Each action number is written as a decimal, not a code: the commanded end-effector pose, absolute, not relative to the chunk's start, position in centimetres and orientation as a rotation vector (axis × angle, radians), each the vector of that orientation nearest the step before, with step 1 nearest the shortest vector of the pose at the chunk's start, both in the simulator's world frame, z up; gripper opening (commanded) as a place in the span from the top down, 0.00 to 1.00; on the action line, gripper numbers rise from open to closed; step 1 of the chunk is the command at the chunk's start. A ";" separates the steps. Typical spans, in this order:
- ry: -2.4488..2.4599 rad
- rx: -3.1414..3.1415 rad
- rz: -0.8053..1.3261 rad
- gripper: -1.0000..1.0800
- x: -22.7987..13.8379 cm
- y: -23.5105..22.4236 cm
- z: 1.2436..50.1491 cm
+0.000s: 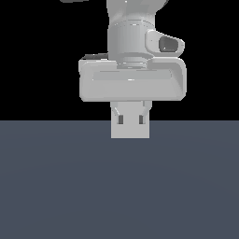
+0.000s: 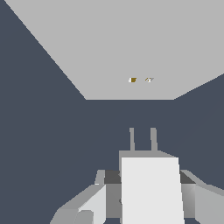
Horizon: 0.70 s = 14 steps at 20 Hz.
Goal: Plug the charger into the wall socket.
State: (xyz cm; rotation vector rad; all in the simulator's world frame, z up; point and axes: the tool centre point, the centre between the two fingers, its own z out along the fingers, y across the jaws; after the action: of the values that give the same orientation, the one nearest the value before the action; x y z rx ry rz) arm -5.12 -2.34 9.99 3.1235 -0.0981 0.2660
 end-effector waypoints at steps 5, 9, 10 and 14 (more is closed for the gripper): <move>-0.099 3.123 0.267 1.00 -5.0 -2.4 10.0; -0.099 3.123 0.267 1.00 -4.2 -2.4 10.0; -0.099 3.123 0.267 1.00 -4.0 -2.4 10.0; -0.099 3.123 0.267 1.00 -2.5 -2.5 10.0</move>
State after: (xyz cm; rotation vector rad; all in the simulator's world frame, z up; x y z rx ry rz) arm -3.09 -2.47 9.98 3.1234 -0.0990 0.2660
